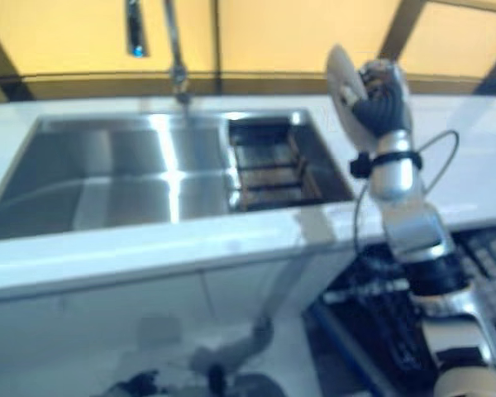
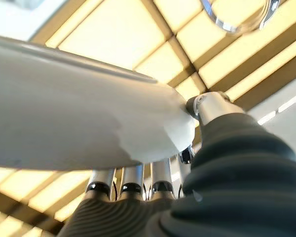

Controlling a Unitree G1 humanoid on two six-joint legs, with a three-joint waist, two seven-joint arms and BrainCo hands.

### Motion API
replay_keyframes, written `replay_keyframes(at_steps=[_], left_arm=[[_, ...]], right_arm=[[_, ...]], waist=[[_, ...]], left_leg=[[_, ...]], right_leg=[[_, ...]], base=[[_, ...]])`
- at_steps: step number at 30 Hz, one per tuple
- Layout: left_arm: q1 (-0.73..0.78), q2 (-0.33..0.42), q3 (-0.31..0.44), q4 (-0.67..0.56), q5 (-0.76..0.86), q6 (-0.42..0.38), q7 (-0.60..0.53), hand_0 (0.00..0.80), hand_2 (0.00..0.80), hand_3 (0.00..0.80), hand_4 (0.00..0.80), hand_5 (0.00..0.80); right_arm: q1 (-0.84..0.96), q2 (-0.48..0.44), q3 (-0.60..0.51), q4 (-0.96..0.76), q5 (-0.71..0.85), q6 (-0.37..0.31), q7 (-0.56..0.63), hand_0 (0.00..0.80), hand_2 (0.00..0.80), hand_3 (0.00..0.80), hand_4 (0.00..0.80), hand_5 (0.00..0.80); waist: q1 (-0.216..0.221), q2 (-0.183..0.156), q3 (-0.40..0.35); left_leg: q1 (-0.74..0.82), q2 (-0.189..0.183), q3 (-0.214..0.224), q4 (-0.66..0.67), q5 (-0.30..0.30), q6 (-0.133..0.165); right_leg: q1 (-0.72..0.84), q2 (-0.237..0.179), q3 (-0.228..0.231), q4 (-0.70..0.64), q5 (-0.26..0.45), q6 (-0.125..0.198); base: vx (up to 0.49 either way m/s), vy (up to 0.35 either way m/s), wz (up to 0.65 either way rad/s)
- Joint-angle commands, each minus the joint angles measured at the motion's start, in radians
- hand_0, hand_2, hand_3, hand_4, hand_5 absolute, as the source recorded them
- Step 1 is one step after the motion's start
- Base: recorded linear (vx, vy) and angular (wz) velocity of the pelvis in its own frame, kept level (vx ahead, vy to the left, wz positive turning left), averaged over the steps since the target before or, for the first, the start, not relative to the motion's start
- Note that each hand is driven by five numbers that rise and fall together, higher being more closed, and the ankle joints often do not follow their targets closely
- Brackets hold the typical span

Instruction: Take plates into dishwasher

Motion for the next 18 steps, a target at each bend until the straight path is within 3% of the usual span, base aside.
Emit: replay_keyframes(at_steps=[1, 18], left_arm=[[-0.012, -0.015, 0.014, 0.029, 0.027, -0.028, -0.009, 0.0, 0.0, 0.0, 0.0, 0.0], [-0.026, 0.011, 0.046, 0.053, 0.076, -0.063, -0.01, 0.0, 0.0, 0.0, 0.0, 0.0]], right_arm=[[-0.026, -0.084, -0.111, -0.073, 0.007, -0.048, -0.05, 0.8, 0.8, 0.8, 0.8, 0.8], [0.198, -0.196, -0.296, -0.177, 0.092, -0.055, -0.058, 0.8, 0.8, 0.8, 0.8, 0.8]], waist=[[0.009, -0.018, -0.049], [-0.082, -0.035, -0.045]], left_leg=[[0.051, 0.002, 0.021, 0.002, -0.116, -0.041], [0.064, 0.06, 0.109, 0.002, -0.099, -0.08]], right_leg=[[-0.036, -0.03, 0.07, 0.079, -0.078, -0.016], [-0.031, 0.07, 0.087, -0.067, -0.127, -0.027]], base=[[-0.089, -0.199, -0.27], [-0.084, -0.163, -0.25]])
